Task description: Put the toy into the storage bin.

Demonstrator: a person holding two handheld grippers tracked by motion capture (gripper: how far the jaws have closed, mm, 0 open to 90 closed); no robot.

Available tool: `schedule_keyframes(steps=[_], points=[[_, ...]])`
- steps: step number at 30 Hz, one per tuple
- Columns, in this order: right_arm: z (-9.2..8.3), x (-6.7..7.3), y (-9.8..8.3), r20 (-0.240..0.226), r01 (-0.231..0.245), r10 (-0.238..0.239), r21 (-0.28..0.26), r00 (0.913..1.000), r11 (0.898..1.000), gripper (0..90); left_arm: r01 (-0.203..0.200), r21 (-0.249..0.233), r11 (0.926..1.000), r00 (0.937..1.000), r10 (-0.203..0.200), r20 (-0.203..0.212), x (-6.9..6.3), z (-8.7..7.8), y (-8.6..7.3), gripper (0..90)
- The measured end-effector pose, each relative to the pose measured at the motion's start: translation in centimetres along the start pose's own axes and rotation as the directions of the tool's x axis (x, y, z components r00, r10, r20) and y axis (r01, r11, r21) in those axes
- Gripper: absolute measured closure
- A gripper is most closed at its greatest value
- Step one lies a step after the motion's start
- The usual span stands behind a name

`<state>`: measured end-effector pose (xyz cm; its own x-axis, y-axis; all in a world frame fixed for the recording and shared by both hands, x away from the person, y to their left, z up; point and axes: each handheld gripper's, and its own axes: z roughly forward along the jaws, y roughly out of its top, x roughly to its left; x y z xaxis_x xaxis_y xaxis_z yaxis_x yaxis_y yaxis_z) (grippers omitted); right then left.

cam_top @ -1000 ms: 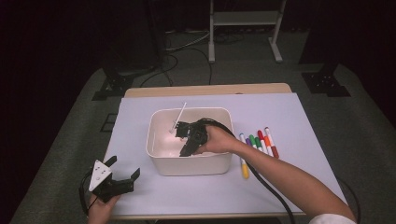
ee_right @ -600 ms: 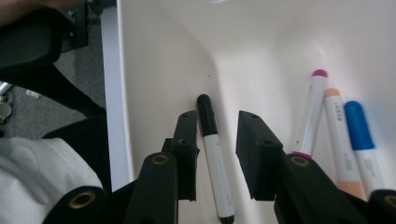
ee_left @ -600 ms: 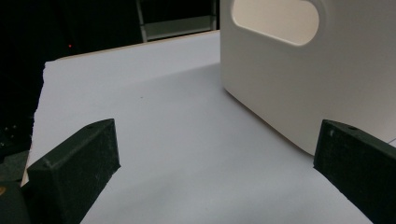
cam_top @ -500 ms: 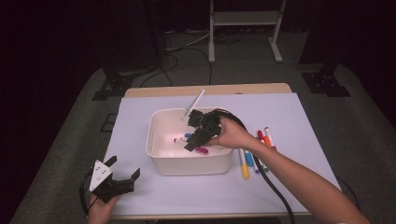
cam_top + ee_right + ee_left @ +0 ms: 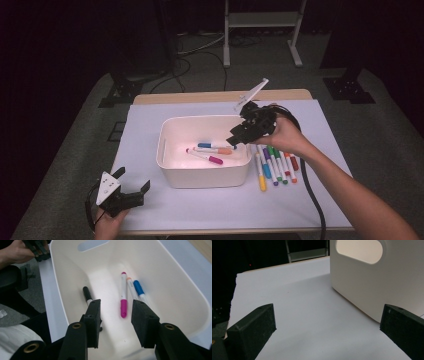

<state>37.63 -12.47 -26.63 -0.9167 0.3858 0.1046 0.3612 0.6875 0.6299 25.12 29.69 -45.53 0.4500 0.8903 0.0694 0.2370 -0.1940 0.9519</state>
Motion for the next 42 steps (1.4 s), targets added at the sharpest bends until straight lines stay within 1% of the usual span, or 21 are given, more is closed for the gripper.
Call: schedule_keyframes(steps=[3,4,5,9,13,17,20,22,25,27,31,32,33,34,35,36,37,38,40,41,42], points=[[-1.2,-0.7,-1.3,0.026,-0.017,0.017,-0.012,0.9995,1.0,55.6,0.001,0.001,1.0,1.0,-0.001,0.0,0.0,0.0,0.0,0.0],[-1.6,-0.9,-1.8,0.035,-0.032,0.033,-0.014,0.9989,0.999,54.5,0.001,0.002,1.0,1.0,-0.001,0.0,0.0,0.0,0.0,0.0],[-1.9,-1.2,-2.3,0.04,-0.032,0.033,-0.014,0.9987,0.999,54.0,0.0,0.003,1.0,1.0,0.0,0.0,0.0,0.0,0.0,0.0],[-2.9,-2.2,-4.9,0.072,-0.097,0.098,-0.021,0.9926,0.995,52.8,-0.006,0.005,1.0,1.0,0.006,0.001,0.0,0.0,0.0,0.0],[-3.4,-3.5,-7.8,0.099,-0.144,0.146,-0.033,0.9843,0.989,52.0,-0.007,0.007,1.0,1.0,0.007,0.001,-0.1,0.0,0.0,0.0],[-3.4,-4.7,-10.5,0.121,-0.205,0.206,-0.024,0.9711,0.979,51.5,-0.012,0.011,0.9999,0.9999,0.012,0.0,-0.1,0.0,0.0,0.0],[-3.2,-5.5,-12.4,0.136,-0.238,0.239,-0.022,0.9614,0.971,51.5,-0.008,0.009,0.9999,1.0,0.008,-0.001,-0.1,0.0,0.0,0.0],[-3.0,-6.0,-13.7,0.148,-0.265,0.264,-0.016,0.9531,0.964,51.5,-0.01,0.01,0.9999,1.0,0.01,-0.001,-0.1,0.0,0.0,0.0],[-2.6,-6.7,-15.1,0.16,-0.295,0.293,-0.011,0.9428,0.955,51.6,-0.01,0.01,0.9999,1.0,0.01,-0.001,-0.1,0.0,0.0,0.0],[-2.3,-7.2,-16.0,0.17,-0.316,0.313,-0.013,0.9343,0.949,51.9,-0.01,0.008,0.9999,1.0,0.01,-0.001,-0.1,0.0,0.0,0.0],[-1.5,-8.2,-17.5,0.192,-0.347,0.341,-0.004,0.9203,0.938,52.2,-0.009,0.006,0.9999,1.0,0.009,-0.001,-0.1,0.0,0.0,0.0],[-1.2,-8.3,-17.8,0.202,-0.355,0.348,-0.001,0.9154,0.935,52.4,-0.009,0.005,0.9999,1.0,0.009,-0.001,-0.1,0.0,0.0,0.0],[-0.9,-8.6,-18.1,0.215,-0.357,0.347,0.006,0.9127,0.934,52.7,-0.01,0.004,0.9999,1.0,0.01,0.0,-0.1,0.0,0.0,0.0],[-0.8,-8.8,-18.4,0.218,-0.361,0.351,0.007,0.9106,0.933,53.0,-0.01,0.004,0.9999,1.0,0.01,0.0,-0.1,0.0,0.0,0.0],[-0.6,-9.0,-18.7,0.224,-0.372,0.361,0.004,0.905,0.928,53.7,-0.01,0.004,0.9999,0.9999,0.01,0.0,-0.1,0.0,0.0,0.0],[-0.4,-9.2,-18.9,0.231,-0.375,0.365,0.003,0.902,0.927,53.9,-0.011,0.004,0.9999,0.9999,0.011,0.0,-0.1,0.0,0.0,0.0],[-0.3,-9.3,-19.1,0.239,-0.386,0.375,0.002,0.896,0.922,54.3,-0.011,0.003,0.9999,0.9999,0.011,0.0,-0.1,0.0,0.0,0.0],[-0.1,-9.5,-19.3,0.243,-0.391,0.379,0.001,0.8929,0.92,55.0,-0.011,0.004,0.9999,0.9999,0.011,0.0,-0.1,0.0,0.0,0.0],[0.2,-9.8,-19.6,0.269,-0.405,0.388,0.007,0.8813,0.914,56.0,-0.013,0.003,0.9999,0.9999,0.013,0.0,-0.1,0.0,0.0,0.0],[0.3,-10.0,-19.8,0.271,-0.411,0.394,0.005,0.8782,0.912,56.2,-0.013,0.002,0.9999,0.9999,0.013,0.001,-0.1,0.0,0.0,0.0],[0.5,-10.2,-20.0,0.273,-0.421,0.404,0.003,0.8731,0.907,56.7,-0.013,0.002,0.9999,0.9999,0.013,0.0,-0.1,0.0,0.0,0.0]])
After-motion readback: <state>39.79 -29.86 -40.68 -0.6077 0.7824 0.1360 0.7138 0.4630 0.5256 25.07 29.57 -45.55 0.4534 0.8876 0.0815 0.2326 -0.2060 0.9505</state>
